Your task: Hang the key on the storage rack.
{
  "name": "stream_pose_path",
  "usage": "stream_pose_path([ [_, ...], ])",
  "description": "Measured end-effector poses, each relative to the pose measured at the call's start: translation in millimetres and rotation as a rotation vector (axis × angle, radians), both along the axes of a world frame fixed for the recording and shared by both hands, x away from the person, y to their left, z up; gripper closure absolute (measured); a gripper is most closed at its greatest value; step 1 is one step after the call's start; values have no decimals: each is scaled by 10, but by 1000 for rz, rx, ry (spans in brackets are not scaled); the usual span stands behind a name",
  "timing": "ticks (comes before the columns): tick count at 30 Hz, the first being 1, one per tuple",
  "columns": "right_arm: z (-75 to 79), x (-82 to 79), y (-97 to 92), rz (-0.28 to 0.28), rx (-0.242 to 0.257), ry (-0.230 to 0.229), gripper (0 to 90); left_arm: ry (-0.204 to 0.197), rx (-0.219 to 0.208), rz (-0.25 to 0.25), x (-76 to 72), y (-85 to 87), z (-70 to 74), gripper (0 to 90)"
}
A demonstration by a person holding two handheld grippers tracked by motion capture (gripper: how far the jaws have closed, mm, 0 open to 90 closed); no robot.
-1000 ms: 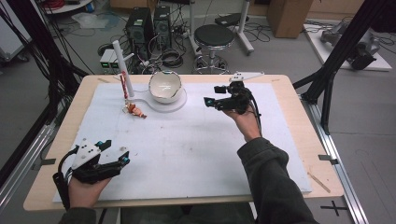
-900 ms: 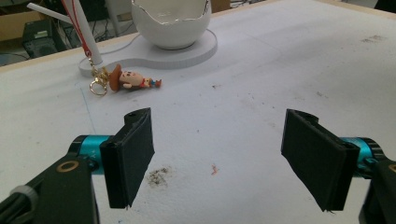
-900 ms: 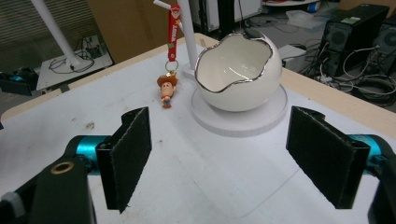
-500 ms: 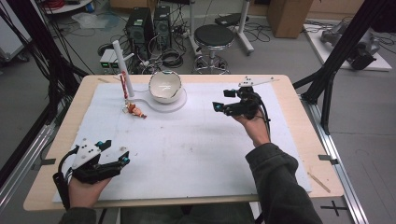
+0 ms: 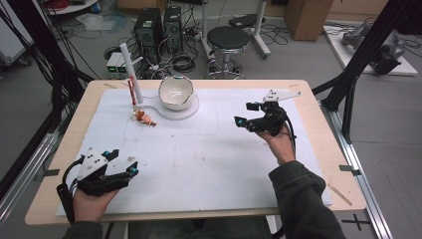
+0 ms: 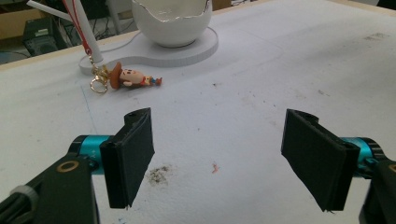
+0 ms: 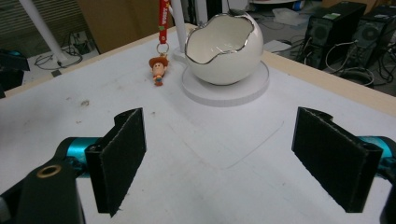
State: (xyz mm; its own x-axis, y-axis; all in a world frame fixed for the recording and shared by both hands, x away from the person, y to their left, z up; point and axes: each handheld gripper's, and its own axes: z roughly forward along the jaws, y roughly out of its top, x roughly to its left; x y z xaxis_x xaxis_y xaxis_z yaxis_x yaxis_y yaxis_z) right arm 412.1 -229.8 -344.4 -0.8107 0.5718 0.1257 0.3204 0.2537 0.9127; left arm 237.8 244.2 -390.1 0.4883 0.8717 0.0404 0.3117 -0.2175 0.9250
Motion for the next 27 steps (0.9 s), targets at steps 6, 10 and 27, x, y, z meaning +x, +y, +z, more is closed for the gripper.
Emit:
stream_pose_path([
  [6, -51, -65, -83, -9, -5, 4, 170, 2, -3, 5, 7, 0, -5, 257],
  [10, -85, -111, -144, -15, -12, -5, 166, 5, 0, 3, 14, 1, -9, 257],
  [27, -146, -286, -310, -36, -41, -12, 135, 8, 4, 2, 23, -5, -9, 257],
])
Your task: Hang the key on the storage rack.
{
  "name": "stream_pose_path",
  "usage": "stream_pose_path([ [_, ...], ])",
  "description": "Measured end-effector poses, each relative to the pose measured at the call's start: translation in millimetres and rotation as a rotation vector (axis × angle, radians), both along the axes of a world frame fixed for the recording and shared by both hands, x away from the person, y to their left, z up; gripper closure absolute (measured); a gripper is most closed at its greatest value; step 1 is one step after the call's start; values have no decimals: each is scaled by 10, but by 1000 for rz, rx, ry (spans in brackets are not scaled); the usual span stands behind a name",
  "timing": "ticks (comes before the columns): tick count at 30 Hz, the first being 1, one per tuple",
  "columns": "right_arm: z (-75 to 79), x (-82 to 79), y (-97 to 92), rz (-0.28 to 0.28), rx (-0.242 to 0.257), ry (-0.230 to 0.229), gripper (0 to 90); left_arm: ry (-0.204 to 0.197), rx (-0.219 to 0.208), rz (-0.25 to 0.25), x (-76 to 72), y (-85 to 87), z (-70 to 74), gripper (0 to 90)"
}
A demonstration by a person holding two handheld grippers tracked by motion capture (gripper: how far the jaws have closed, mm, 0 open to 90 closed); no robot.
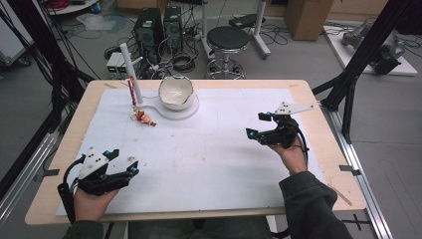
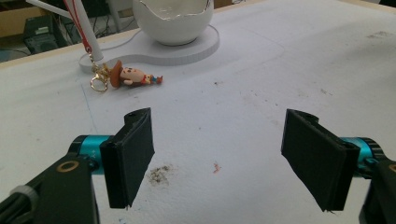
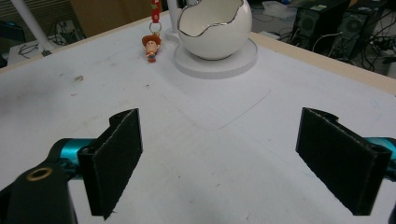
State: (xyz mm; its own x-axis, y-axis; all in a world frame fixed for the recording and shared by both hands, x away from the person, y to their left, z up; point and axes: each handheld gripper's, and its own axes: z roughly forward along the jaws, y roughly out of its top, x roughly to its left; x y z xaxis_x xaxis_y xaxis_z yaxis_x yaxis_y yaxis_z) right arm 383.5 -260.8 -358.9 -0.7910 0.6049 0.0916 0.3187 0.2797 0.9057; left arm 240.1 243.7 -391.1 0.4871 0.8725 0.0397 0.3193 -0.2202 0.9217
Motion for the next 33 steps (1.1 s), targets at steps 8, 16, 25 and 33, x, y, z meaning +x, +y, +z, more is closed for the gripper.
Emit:
stream_pose_path([
  [8, -22, -70, -99, -23, -1, -4, 126, 1, -4, 2, 7, -11, -2, 256],
  [16, -71, -149, -186, -35, 2, -6, 125, 5, -1, -1, 15, 0, -6, 256],
  [25, -152, -248, -307, -58, 9, 1, 120, 6, 1, -2, 24, -5, -11, 256],
  [33, -235, -327, -377, -63, 5, 6, 120, 10, 3, -3, 27, -10, -15, 256],
])
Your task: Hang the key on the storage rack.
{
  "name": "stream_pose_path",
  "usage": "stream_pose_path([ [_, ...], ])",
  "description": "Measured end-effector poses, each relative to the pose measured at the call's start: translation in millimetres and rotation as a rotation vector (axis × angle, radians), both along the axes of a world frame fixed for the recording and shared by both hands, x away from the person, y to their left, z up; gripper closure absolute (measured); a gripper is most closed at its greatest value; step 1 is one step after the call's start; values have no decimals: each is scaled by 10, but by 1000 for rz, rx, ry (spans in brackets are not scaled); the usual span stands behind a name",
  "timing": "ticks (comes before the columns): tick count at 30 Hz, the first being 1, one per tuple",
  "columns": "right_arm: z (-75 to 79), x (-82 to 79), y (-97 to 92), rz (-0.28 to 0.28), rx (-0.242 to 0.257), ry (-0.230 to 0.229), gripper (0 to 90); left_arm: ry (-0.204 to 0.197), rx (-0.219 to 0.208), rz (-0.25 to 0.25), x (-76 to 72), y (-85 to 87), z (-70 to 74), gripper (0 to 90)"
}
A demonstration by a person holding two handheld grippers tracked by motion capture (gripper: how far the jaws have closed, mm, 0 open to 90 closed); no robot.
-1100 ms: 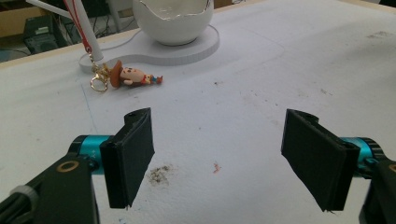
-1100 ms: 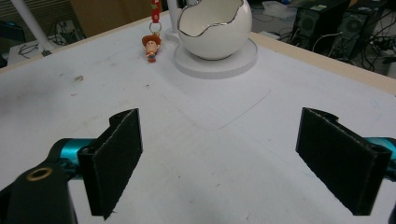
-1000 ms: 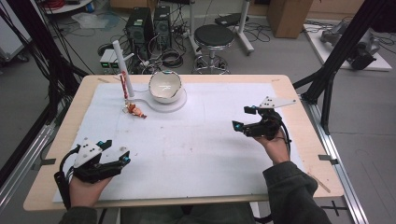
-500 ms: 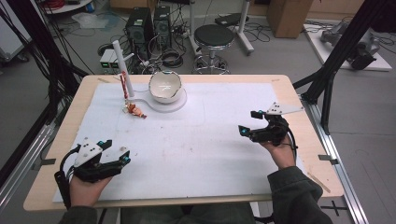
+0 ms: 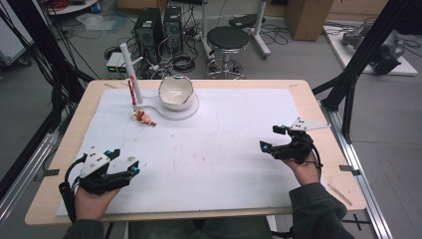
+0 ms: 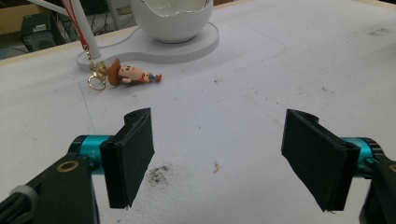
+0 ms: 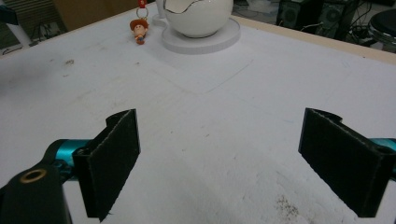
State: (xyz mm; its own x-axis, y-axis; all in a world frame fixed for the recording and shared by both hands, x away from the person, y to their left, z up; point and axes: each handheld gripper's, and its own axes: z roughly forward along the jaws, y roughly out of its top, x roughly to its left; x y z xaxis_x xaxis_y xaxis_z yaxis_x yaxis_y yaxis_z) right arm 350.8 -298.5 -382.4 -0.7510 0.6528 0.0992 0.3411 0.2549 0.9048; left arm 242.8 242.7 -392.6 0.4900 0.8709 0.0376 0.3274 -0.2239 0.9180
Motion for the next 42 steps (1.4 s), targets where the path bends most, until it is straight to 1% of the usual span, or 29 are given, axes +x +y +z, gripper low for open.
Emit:
stream_pose_path([
  [1, -10, -19, -9, -1, 1, 9, 120, -1, -1, 2, 0, -3, -1, 256],
  [7, -59, -83, -85, -9, 9, 17, 119, 3, 4, 1, 5, 2, -8, 256],
  [12, -86, -135, -159, -18, 9, 11, 118, 6, 3, 1, 9, -2, -16, 256],
  [13, -88, -148, -173, -20, 11, 18, 118, 5, 5, 0, 10, -1, -16, 256],
  [15, -94, -164, -199, -24, 13, 5, 118, 6, 3, 3, 10, -2, -20, 256],
  [18, -102, -191, -226, -30, 12, 9, 118, 8, 2, 2, 11, 2, -23, 256],
  [19, -108, -204, -237, -32, 13, 14, 118, 8, 2, 1, 12, 2, -26, 256],
  [20, -113, -207, -248, -32, 11, 7, 118, 9, 8, -2, 13, 4, -27, 256],
  [22, -123, -219, -259, -34, 14, 10, 117, 11, 3, -3, 14, -3, -33, 256],
  [24, -130, -231, -268, -39, 14, 11, 114, 12, 9, -4, 14, 1, -35, 256],
  [30, -130, -277, -289, -41, 16, 10, 114, 19, 8, -5, 20, 6, -47, 256],
  [31, -133, -278, -294, -41, 16, 1, 113, 19, 6, -4, 19, 3, -47, 256],
  [35, -134, -317, -304, -41, 18, 9, 113, 21, 10, -6, 21, 3, -52, 256],
  [39, -138, -336, -310, -38, 15, -2, 114, 25, 9, -9, 20, 5, -57, 256],
  [41, -142, -350, -308, -40, 19, 5, 113, 26, 7, -9, 19, 6, -63, 256],
  [42, -146, -349, -308, -38, 18, -1, 114, 27, 9, -10, 19, 7, -66, 256],
])
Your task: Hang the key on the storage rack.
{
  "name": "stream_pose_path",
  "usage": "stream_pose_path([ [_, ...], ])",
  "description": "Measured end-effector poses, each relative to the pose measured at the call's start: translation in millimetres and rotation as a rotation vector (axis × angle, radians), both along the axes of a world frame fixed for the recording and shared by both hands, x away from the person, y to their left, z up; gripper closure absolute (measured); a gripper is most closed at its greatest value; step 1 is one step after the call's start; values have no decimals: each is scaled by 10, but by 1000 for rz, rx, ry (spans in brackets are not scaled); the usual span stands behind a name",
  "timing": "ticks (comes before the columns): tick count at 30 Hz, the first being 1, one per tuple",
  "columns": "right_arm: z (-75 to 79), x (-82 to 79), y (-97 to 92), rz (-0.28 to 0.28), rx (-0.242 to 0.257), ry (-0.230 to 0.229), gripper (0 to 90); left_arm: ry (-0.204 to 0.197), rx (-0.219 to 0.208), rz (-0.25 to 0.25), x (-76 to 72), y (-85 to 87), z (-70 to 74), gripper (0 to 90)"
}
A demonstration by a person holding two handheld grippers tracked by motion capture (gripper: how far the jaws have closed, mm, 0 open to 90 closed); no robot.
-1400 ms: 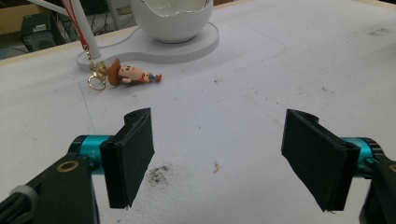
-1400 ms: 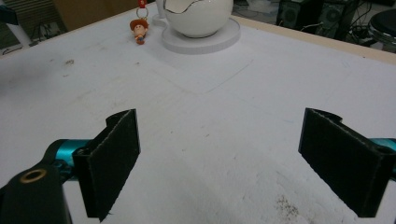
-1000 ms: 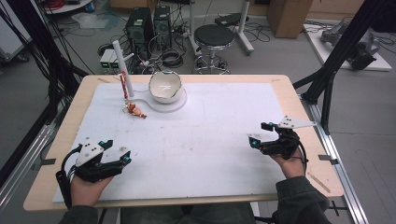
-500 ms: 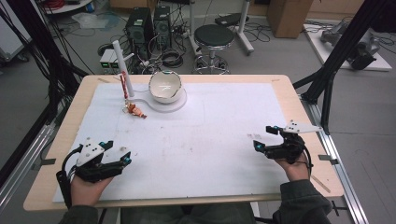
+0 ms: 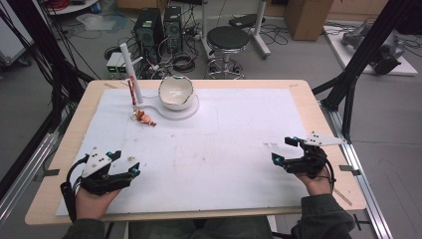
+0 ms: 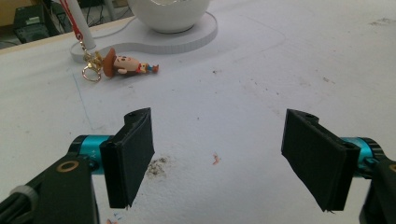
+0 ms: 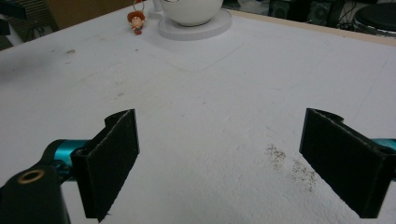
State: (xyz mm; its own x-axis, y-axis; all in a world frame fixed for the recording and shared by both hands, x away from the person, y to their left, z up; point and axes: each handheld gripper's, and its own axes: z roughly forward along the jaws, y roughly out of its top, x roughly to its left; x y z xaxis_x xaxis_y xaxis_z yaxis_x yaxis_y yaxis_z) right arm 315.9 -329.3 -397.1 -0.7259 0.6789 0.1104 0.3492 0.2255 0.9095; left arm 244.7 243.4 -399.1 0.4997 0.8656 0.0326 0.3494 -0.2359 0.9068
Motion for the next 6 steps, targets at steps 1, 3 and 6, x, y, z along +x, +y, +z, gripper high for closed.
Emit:
stream_pose_path([
  [1, -2, -8, 1, 0, -3, 2, 114, 1, 3, -4, 1, 3, -1, 256],
  [3, -3, -15, 9, 5, -1, 0, 114, 2, 3, -4, 2, 3, -9, 256],
  [6, 1, -24, 20, 9, -7, -6, 114, 3, 5, -2, 4, 9, -12, 256],
])
